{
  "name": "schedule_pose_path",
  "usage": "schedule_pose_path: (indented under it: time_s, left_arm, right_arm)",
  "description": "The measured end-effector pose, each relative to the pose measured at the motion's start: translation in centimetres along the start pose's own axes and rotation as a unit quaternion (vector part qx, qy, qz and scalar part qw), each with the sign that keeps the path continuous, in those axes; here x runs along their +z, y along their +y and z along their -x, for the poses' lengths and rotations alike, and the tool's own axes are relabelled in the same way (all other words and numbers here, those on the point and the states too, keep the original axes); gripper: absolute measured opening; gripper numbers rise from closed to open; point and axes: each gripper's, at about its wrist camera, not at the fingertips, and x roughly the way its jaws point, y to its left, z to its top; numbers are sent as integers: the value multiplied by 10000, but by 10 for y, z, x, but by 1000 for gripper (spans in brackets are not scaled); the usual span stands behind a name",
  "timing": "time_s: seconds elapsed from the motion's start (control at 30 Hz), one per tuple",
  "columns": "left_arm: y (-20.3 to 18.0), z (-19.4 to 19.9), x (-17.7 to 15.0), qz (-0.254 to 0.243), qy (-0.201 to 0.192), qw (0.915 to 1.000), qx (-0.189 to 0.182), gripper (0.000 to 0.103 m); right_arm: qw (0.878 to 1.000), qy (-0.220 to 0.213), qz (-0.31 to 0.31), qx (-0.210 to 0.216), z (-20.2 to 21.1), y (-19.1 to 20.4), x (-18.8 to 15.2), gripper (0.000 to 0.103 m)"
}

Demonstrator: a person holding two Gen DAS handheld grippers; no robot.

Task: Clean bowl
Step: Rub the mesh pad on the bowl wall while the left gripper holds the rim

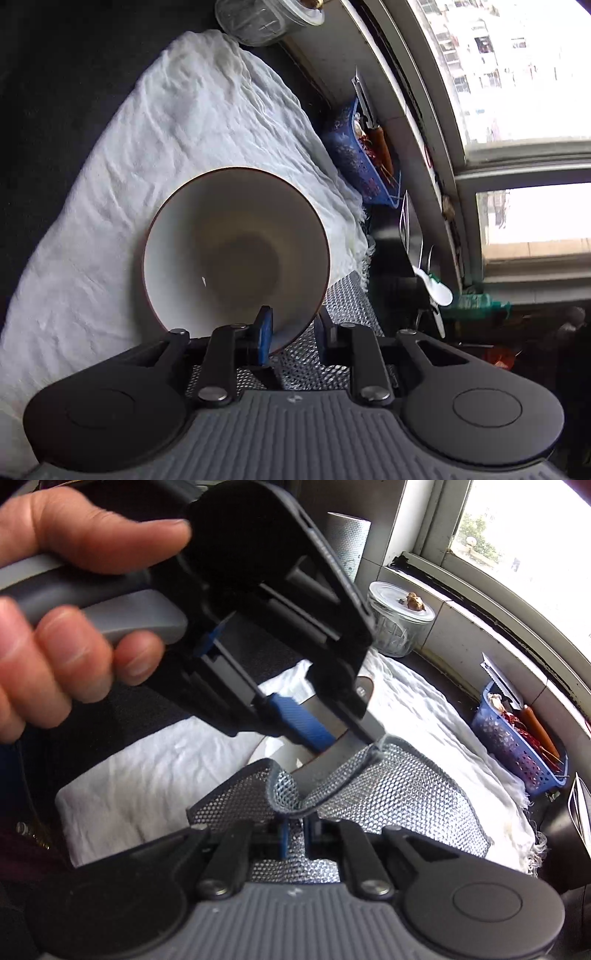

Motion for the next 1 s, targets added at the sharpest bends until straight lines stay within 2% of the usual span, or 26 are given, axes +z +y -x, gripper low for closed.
schedule_pose_path:
  time_s: [0.07, 0.13, 0.23, 0.33, 0.4, 0.43, 0.5, 0.57, 0.6, 0.63, 0.73, 0.8, 0.87, 0.93, 1.0]
  left_arm:
    - [-10, 1, -1, -649, 104, 9973, 317, 24]
    - [-21, 1, -3, -1226, 262, 9906, 545, 24]
    - [-30, 1, -7, -1604, 212, 9848, 635, 22]
    - [-39, 0, -12, -1857, 103, 9801, 697, 13]
    - [-32, 2, -8, -1338, 34, 9900, 438, 13]
    - [-21, 3, -3, -788, 18, 9968, 150, 13]
    - [-6, 5, 3, 65, -31, 9997, -218, 12]
    - [5, 6, 4, 826, -127, 9953, -493, 13]
    - [17, 5, 2, 1459, -207, 9864, -734, 13]
    - [23, 4, 2, 1782, -277, 9796, -886, 13]
    - [29, 0, 3, 2058, -416, 9718, -1072, 14]
    - [20, 1, 6, 1576, -395, 9825, -906, 14]
    - [2, 2, 6, 589, -243, 9970, -447, 17]
    - [-16, 2, 3, -383, -129, 9992, 46, 18]
    - [-26, 1, -2, -1074, -74, 9938, 283, 18]
  right_arm:
    - [10000, -24, -31, -48, 1, -4, 0, 8]
    - [9999, -44, -53, -89, 1, -8, 0, 8]
    - [9999, -39, -38, -97, 2, -9, 0, 9]
    - [9999, 8, 80, -101, 1, -5, 2, 9]
    - [9999, 22, 91, -92, 0, -4, 2, 9]
    - [9999, 47, 89, -54, 0, -4, 2, 9]
    - [9999, 94, 126, -19, -1, -2, 0, 9]
    - [9998, 134, 152, 52, -1, 1, -1, 9]
    - [9997, 161, 167, 98, -1, 3, -1, 9]
    - [9995, 184, 208, 131, -3, 6, -2, 9]
    - [9989, 230, 316, 239, -9, 14, -3, 9]
    - [9991, 212, 305, 207, -10, 15, -2, 9]
    - [9994, 188, 228, 187, -9, 10, -2, 9]
    - [9998, 102, 137, 59, -4, 2, 0, 8]
    - [10000, 19, 24, -38, 0, -7, 2, 9]
